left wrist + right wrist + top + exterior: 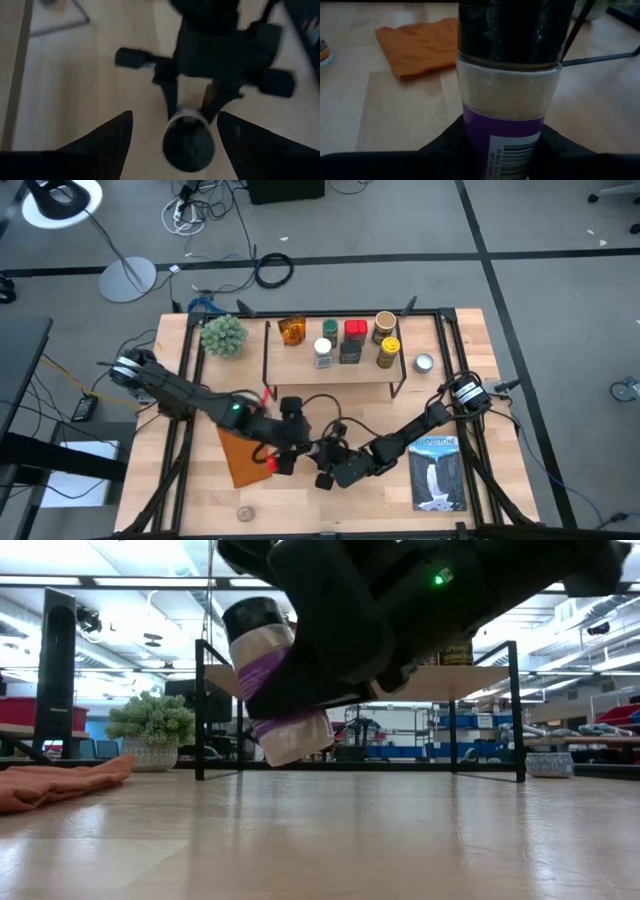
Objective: Shelf spices
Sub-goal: Put the black seasoning bottle on the shelf
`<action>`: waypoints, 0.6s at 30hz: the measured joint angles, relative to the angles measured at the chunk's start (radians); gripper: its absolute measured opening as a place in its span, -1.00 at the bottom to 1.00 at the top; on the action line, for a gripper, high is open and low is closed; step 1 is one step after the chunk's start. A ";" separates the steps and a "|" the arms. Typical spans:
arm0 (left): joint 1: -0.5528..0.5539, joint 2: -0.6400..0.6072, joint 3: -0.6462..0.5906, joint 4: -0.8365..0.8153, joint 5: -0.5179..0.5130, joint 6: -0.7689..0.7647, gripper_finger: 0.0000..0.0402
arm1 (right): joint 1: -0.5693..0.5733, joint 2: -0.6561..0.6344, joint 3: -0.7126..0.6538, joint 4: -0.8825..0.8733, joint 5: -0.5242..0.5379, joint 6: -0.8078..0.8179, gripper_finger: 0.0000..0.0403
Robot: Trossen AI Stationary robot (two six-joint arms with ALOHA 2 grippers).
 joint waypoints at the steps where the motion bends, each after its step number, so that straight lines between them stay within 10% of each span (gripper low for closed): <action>1: -0.011 -0.028 -0.050 0.064 -0.011 0.000 0.46 | 0.004 0.000 0.000 -0.002 0.008 0.002 -0.35; 10: -0.056 -0.193 -0.454 0.645 -0.046 -0.084 0.46 | 0.020 0.005 -0.122 0.210 0.117 0.114 -0.32; 18: -0.057 -0.219 -0.514 0.807 -0.057 -0.085 0.46 | -0.006 0.007 -0.224 0.418 0.018 -0.085 -0.27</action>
